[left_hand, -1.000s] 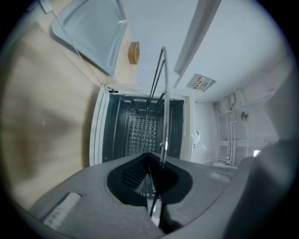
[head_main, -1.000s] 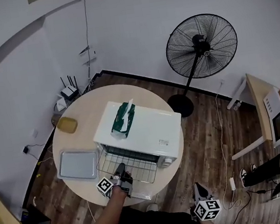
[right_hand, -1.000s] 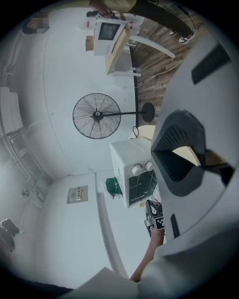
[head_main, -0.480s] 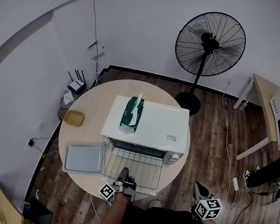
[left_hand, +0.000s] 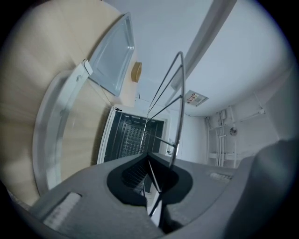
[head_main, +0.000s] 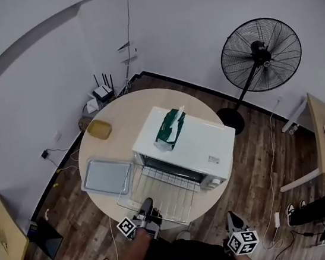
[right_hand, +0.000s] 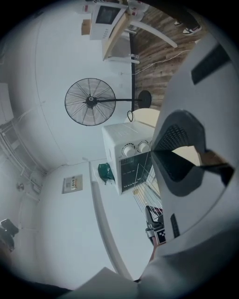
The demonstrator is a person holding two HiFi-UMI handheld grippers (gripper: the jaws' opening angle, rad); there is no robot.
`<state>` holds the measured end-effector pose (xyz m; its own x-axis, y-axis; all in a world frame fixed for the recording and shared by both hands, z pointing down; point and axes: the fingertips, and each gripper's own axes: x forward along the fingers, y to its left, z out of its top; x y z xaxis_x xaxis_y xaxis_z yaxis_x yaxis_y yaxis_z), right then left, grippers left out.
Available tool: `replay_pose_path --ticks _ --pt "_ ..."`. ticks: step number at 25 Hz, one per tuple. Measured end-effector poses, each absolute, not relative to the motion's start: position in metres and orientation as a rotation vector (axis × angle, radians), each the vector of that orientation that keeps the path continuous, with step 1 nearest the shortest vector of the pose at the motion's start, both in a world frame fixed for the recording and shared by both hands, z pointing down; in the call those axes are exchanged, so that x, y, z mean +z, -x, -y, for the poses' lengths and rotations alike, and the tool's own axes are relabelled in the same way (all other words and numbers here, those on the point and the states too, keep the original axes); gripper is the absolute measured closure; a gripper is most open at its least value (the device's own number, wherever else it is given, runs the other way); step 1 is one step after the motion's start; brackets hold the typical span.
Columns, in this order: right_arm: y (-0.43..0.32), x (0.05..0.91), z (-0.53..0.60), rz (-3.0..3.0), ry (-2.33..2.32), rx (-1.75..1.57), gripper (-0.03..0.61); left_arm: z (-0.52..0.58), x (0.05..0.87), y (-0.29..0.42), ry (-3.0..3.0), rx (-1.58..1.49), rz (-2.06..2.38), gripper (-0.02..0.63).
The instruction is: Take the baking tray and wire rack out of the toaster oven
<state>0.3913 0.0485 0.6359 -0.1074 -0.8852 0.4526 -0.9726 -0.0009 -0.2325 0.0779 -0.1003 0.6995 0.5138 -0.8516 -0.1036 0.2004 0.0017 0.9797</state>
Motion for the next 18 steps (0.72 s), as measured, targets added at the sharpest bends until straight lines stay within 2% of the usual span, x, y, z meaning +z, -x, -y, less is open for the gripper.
replay_pose_path --ticks 18 --pt "-0.279 0.643 0.018 2.190 -1.734 0.750 0.588 0.121 0.706 0.054 -1.245 -1.049 0.796 0.595"
